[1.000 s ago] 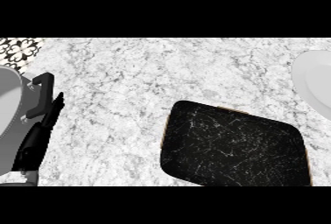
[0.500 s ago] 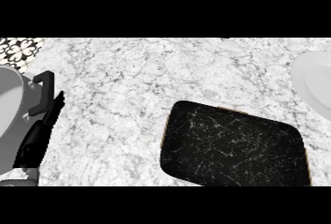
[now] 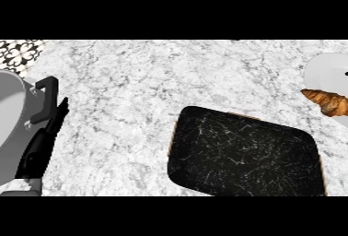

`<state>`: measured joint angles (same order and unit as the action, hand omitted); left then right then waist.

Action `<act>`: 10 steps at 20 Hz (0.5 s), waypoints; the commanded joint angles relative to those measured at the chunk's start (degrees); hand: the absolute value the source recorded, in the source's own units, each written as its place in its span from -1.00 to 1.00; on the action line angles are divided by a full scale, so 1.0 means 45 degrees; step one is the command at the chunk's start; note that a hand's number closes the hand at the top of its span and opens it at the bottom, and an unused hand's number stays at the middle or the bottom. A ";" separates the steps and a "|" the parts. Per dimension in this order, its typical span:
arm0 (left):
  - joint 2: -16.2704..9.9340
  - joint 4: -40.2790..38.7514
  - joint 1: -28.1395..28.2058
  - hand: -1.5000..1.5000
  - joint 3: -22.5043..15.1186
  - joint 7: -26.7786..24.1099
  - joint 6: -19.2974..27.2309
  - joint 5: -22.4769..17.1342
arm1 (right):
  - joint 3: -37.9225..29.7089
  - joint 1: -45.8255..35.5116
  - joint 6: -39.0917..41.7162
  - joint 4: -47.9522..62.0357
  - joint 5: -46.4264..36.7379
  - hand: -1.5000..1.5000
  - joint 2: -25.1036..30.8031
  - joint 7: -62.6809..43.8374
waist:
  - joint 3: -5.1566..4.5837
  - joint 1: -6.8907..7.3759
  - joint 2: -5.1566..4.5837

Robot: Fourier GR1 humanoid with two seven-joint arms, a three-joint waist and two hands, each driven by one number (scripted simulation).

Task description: Pick the croissant from the tray and place it in the plate

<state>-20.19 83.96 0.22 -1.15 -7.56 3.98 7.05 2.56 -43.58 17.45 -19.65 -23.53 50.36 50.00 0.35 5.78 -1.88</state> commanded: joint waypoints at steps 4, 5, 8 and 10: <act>-0.0107 0.0117 0.0079 0.00 0.0065 0.0123 -0.0205 -0.0037 | -0.0282 -0.1304 0.1063 0.1691 0.0084 -1.00 -0.0493 0.0535 | 0.0013 -0.0099 -0.0008; 0.0069 0.0221 0.0325 0.00 -0.0098 0.0019 -0.0014 0.0156 | -0.0348 -0.1571 0.1469 0.1855 0.0151 -1.00 -0.0408 0.0401 | -0.0002 -0.0207 0.0060; 0.0212 -0.0008 0.0312 0.00 0.0030 -0.0038 0.0234 0.0197 | -0.1372 -0.1613 0.2061 0.2285 0.1263 -1.00 -0.0349 0.0668 | 0.0009 -0.0337 0.0043; -0.0034 -0.0054 0.0080 0.00 0.0350 0.0000 -0.0025 -0.0107 | -0.1981 -0.1800 0.2301 0.2686 0.1867 -1.00 -0.0177 0.0250 | 0.0015 -0.0350 0.0022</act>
<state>-20.19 84.07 0.68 -0.34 -7.28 3.97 7.01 -2.31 -49.92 20.20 -10.75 -19.14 48.18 48.66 0.40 4.60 -1.78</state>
